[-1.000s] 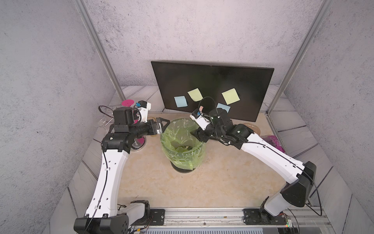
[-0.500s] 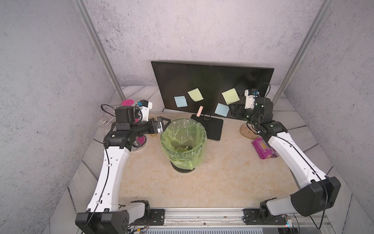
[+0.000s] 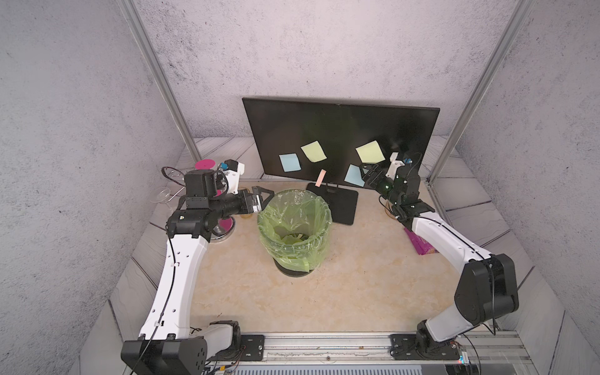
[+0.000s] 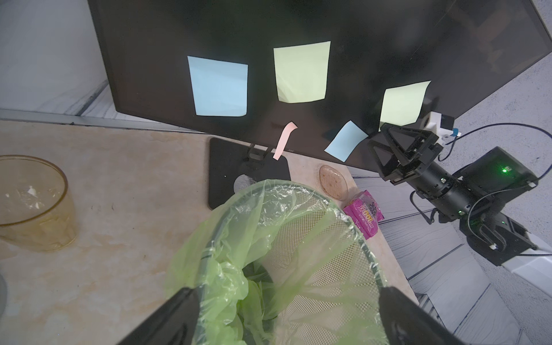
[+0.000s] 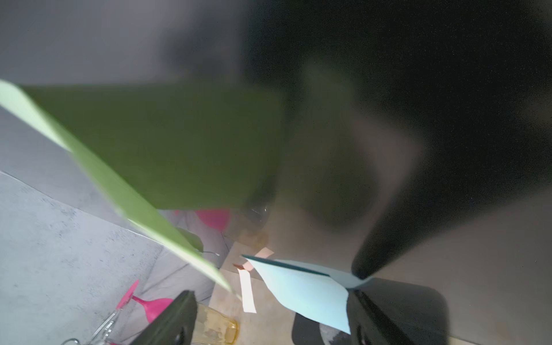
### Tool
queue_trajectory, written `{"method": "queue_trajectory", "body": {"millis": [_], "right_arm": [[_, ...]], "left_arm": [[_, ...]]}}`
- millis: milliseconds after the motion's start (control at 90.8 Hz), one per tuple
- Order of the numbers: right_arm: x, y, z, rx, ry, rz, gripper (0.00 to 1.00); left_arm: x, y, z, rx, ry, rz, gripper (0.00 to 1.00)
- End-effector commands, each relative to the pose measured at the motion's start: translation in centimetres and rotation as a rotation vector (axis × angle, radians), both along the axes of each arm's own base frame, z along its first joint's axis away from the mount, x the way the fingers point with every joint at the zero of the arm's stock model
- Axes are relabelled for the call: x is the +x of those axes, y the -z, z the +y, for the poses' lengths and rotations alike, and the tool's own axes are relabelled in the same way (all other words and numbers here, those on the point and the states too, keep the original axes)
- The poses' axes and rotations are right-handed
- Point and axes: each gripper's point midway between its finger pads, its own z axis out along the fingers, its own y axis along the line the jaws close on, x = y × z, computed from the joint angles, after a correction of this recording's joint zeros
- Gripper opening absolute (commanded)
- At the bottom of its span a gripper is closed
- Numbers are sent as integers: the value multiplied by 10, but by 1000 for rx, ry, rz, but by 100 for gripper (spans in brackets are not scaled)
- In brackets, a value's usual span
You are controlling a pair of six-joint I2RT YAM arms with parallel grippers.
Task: Remove the sticky note from the monitor
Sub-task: Tear off the sticky note from the monitor.
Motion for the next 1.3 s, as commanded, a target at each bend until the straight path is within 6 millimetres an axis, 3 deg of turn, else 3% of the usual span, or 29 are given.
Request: {"method": "queue_trajectory", "body": {"millis": [0,352,727,1134,1288], "right_arm": [[6,-20,1,91,1,-67,82],[16,-29,8,121,-16,-111,78],[8,-51,11,143,-50,-174,57],[-3,-53,7,140,-46,-184,37],[-6,-54,5,143,-44,-191,19]], "left_arm": [[0,-4,1,-5,8,-24,100],[0,-4,0,-8,11,-21,100],[-1,-3,-1,-6,18,-21,100],[-3,-3,-1,-5,21,-21,100],[-3,-3,-1,-5,22,-20,100]]}}
